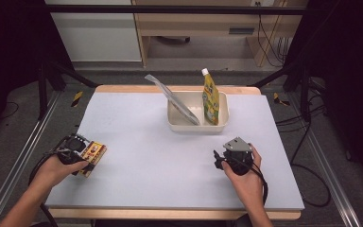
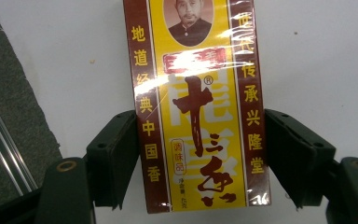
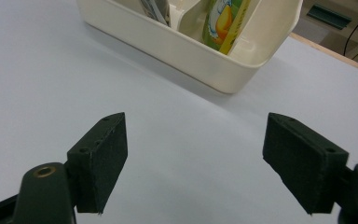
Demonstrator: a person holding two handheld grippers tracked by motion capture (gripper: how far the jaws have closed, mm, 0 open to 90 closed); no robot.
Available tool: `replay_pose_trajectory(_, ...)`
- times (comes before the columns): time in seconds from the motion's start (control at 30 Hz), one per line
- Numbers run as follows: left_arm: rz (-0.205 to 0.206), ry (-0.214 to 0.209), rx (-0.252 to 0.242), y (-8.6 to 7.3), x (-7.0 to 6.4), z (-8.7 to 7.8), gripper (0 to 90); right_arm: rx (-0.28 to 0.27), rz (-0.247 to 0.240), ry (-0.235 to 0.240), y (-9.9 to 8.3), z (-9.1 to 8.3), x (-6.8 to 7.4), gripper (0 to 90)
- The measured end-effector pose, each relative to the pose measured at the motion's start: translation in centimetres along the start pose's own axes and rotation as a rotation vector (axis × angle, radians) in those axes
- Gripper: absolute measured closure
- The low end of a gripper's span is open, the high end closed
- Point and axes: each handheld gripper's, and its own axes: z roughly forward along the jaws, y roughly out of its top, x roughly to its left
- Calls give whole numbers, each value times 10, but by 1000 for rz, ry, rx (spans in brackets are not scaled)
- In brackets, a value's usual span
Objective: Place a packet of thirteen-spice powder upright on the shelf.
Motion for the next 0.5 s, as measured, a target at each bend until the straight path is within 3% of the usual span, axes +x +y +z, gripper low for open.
replay_pose_trajectory(0.3, 20, 4, -5, 0, -1, 1, 303, -2, 6, 2, 0, 0, 0, 222)
replay_pose_trajectory(0.5, 63, 18, -27, 2, -5, -6, 321, -6, 14, 1, 0, 0, 0, 222)
